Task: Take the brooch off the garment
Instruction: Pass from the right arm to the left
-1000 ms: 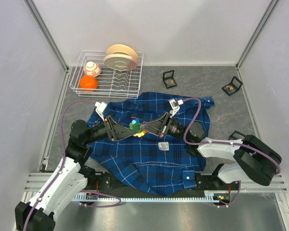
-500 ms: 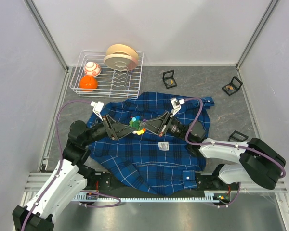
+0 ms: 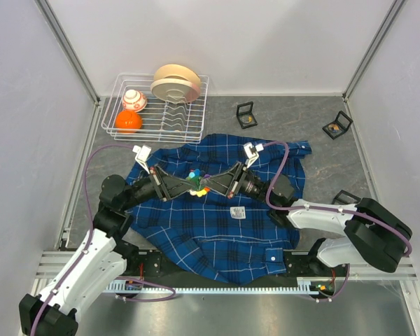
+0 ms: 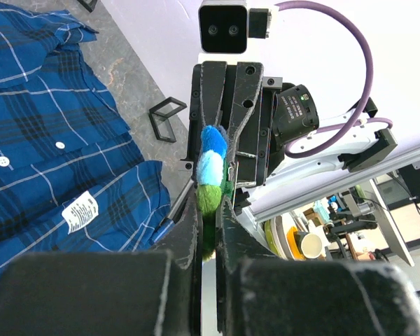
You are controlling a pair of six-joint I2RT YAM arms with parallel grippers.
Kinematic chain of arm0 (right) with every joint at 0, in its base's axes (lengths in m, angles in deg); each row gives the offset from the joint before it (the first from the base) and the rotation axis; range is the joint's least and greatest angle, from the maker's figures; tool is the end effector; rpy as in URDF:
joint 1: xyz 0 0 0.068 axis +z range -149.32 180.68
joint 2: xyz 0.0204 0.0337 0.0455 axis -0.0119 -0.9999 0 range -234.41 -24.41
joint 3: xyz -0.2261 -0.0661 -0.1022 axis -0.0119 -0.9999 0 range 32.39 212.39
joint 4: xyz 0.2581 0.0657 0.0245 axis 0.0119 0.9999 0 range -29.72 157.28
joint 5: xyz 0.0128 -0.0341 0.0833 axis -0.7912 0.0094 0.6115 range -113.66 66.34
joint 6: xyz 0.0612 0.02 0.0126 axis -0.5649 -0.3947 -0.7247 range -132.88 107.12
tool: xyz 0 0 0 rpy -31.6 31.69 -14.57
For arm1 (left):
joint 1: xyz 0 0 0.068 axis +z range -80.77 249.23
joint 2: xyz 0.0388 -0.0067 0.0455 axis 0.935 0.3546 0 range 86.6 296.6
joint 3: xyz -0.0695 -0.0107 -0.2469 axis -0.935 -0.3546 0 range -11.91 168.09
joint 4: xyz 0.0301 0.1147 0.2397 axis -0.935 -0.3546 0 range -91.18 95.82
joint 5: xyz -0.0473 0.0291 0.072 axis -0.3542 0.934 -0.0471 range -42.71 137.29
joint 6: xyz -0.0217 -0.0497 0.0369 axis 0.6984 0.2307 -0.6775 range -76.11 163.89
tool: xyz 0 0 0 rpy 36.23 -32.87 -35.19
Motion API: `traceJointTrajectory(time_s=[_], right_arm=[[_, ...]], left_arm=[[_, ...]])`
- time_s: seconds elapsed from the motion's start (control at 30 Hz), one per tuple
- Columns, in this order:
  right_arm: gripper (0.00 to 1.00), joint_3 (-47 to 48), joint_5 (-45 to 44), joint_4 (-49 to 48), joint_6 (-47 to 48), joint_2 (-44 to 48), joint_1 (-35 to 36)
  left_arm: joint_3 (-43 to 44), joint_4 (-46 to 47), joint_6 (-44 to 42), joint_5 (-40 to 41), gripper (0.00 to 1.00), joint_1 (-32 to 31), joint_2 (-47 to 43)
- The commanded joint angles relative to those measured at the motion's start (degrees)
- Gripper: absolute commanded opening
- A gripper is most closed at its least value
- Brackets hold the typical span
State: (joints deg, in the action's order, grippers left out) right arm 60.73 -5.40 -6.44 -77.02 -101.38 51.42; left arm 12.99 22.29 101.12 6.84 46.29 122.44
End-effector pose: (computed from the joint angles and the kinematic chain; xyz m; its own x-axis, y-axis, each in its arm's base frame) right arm 0.1725 0.2366 0.2437 -0.7455 0.4381 -0.5022 -0.5798 -0.0546 0.8129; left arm 0.1623 -0.1050 0.2805 -0.7014 -0.3980 -0.5913 0.5571 0.2114 -0.8031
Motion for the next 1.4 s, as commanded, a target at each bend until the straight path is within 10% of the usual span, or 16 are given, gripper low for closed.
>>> traceJointTrajectory(time_s=[0.0,0.53,0.7,0.8,0.93,1.37], right_arm=[[0.09,2.86,3.53,-3.94,-0.55,-0.46,0.67],[0.29,3.13,6.26,-9.22,-3.45,-3.1,0.59],[0.0,3.3,6.43,-9.75,-3.71,-3.62,0.59],[0.0,3.04,5.39,-11.06,-4.15,-3.28,0.59],[0.0,1.02,1.87,-6.43,-2.14,0.06,0.15],[0.0,2.6,2.22,-2.46,-0.29,-0.29,0.59]], left_arm=[[-1.09,2.34,0.51,-0.07,0.02,0.09,0.2],[-1.88,4.1,2.36,0.37,0.02,0.18,0.9],[-1.62,5.06,2.71,-0.68,0.02,0.09,1.43],[-0.83,2.44,1.58,-0.6,0.03,0.18,1.17],[0.67,-7.49,-3.35,2.65,0.41,0.18,-3.13],[1.81,-5.67,-3.54,2.04,0.5,0.18,-2.18]])
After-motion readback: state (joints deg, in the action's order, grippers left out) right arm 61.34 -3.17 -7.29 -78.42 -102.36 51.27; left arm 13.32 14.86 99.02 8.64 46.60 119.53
